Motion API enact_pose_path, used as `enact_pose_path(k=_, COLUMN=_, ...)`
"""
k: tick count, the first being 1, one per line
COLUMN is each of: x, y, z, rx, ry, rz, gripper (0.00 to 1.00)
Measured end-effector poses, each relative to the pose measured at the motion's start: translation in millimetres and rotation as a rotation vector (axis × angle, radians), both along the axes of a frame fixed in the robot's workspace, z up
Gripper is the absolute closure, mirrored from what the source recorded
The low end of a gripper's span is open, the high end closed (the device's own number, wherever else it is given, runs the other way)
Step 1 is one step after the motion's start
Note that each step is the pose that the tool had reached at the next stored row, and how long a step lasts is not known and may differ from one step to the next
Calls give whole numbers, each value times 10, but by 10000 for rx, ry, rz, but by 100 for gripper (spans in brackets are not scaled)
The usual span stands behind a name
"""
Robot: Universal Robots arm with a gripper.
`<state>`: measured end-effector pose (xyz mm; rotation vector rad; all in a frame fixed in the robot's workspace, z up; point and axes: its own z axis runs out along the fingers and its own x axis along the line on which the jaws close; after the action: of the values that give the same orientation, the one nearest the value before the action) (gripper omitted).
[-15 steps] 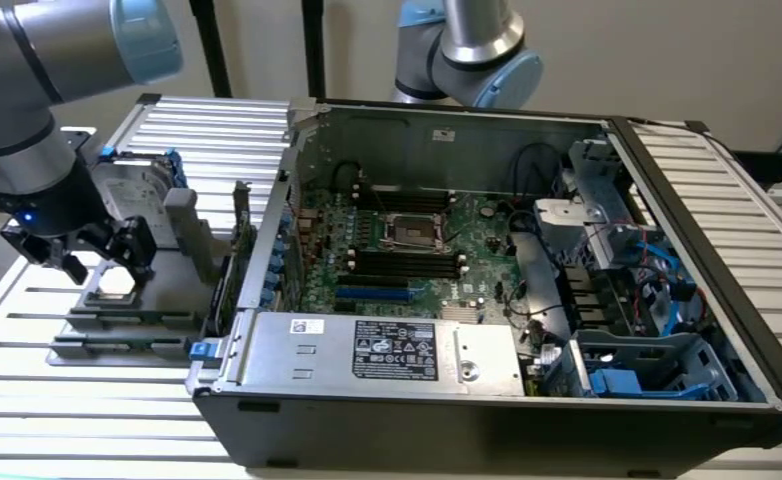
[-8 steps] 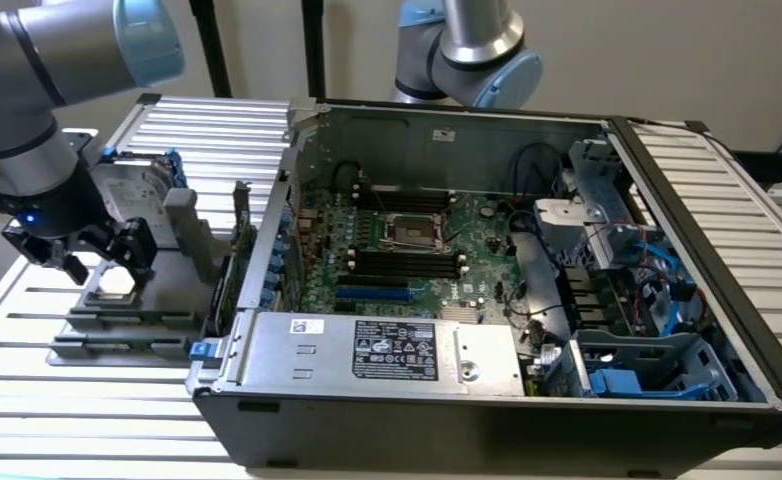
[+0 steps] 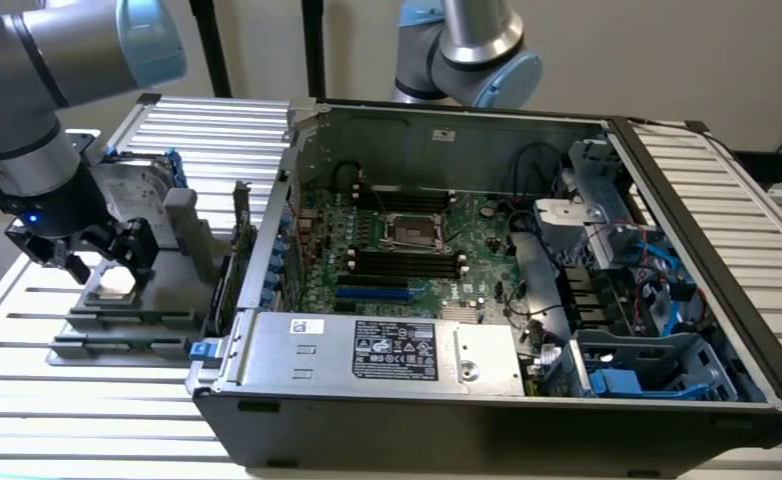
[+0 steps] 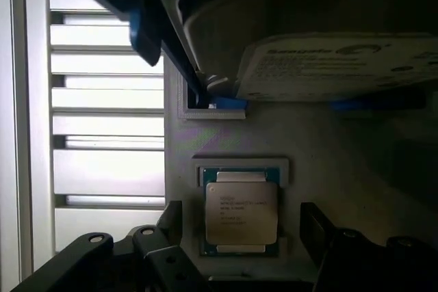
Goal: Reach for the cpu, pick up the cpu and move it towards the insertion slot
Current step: 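Pick up the cpu and move it towards the insertion slot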
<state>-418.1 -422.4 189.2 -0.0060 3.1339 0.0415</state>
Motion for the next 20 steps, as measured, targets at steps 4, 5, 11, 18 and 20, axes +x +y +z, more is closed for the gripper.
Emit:
enact_pose_path(k=4, x=-6, y=4, z=-12, rx=1, ry=23, rz=-7, gripper=22)
enact_pose_path(k=5, x=-7, y=5, z=-14, rx=0, ry=33, rz=-12, gripper=22)
enact_pose_path(k=11, x=-6, y=5, z=-24, rx=-1, ry=113, rz=-17, gripper=22)
enact_pose_path(k=18, x=23, y=6, z=-30, rx=1, ry=114, rz=-18, gripper=22)
enact_pose_path(k=20, x=25, y=5, z=-30, rx=-1, ry=116, rz=-16, gripper=22)
